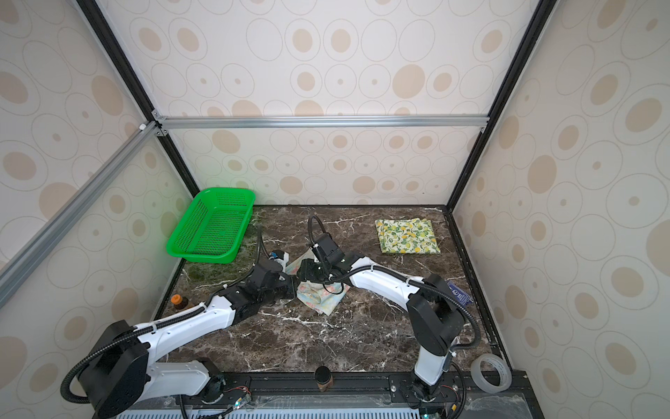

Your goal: Fold and stack the skirts

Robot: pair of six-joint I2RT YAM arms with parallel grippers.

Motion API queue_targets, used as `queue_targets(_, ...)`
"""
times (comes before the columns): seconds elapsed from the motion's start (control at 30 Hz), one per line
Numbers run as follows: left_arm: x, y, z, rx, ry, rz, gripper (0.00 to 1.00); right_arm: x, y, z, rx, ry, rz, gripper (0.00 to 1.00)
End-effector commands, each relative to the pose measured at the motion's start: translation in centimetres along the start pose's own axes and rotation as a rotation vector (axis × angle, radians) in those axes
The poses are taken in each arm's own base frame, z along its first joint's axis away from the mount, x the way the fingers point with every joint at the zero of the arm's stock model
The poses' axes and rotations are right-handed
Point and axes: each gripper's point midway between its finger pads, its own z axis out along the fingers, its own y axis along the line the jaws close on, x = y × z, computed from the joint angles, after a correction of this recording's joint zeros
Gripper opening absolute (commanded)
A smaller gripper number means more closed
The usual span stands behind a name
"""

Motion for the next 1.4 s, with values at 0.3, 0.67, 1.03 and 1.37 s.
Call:
queue_targets(0.3,-2.8,-2.3,4.7,0.032,-0.026,0.025,0.00,1.9,-3.2,0.2,0.029,0.049,0.001,0.19)
queue_targets(0.67,0.9,3.0,9.4,-0.071,0.078,-0.083,0.00,6.7,-8.3,1.7,0.135,0.175,0.035,0.03)
queue_targets(1.03,2.1,5.0,10.9,-0.108,0.118,-0.109,0.00,10.3,-12.1,3.4,0.212,0.277,0.089,0.00)
queue_targets(1.37,0.6,5.1,13.3,-0.111,0.101,-0.061,0.00,9.5,-10.6,4.6,0.165,0.267,0.098,0.00)
